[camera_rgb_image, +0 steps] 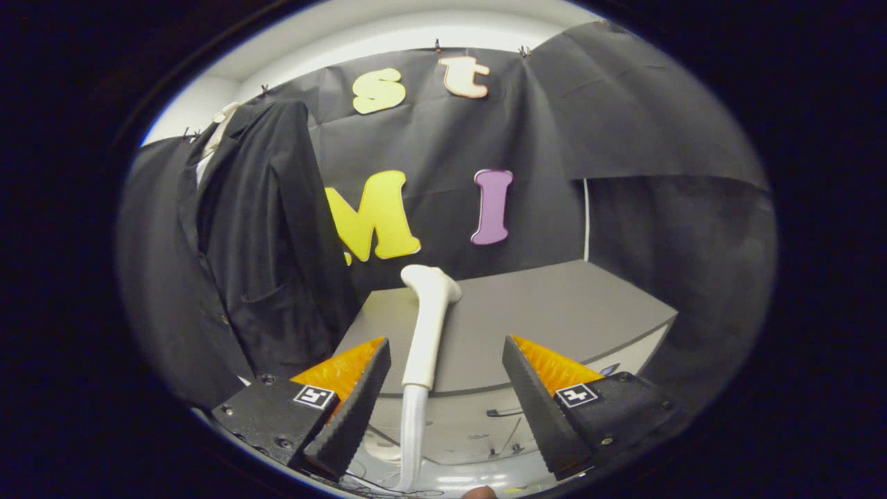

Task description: Iron the clothes twice with a garment steamer, once on the left side and once on the right side.

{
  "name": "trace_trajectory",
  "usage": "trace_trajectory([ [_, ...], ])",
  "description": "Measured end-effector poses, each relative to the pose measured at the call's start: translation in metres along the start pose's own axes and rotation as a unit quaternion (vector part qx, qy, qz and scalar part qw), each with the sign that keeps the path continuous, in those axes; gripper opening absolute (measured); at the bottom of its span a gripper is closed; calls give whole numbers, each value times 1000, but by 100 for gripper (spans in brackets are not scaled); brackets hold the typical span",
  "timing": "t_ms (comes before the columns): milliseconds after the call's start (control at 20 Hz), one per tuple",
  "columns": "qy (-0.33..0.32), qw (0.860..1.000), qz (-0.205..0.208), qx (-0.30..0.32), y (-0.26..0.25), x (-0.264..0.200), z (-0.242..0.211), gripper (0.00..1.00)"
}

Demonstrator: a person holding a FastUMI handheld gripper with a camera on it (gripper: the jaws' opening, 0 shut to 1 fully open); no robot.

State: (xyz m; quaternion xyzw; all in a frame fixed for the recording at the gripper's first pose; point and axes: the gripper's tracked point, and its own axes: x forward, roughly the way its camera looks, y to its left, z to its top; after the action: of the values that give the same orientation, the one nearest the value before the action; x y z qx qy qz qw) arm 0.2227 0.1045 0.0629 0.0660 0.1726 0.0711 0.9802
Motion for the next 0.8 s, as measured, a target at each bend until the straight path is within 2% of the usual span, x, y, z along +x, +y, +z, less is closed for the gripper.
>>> trace_trajectory([
  [300,89,996,20,-12,13,58,-8,100],
  [450,145,989,25,3,13,89,-17,99],
  [650,188,982,9,3,11,111,-23,98],
  [750,198,980,2,2,16,117,-26,95],
  [800,203,979,-5,2,14,120,-29,85],
])
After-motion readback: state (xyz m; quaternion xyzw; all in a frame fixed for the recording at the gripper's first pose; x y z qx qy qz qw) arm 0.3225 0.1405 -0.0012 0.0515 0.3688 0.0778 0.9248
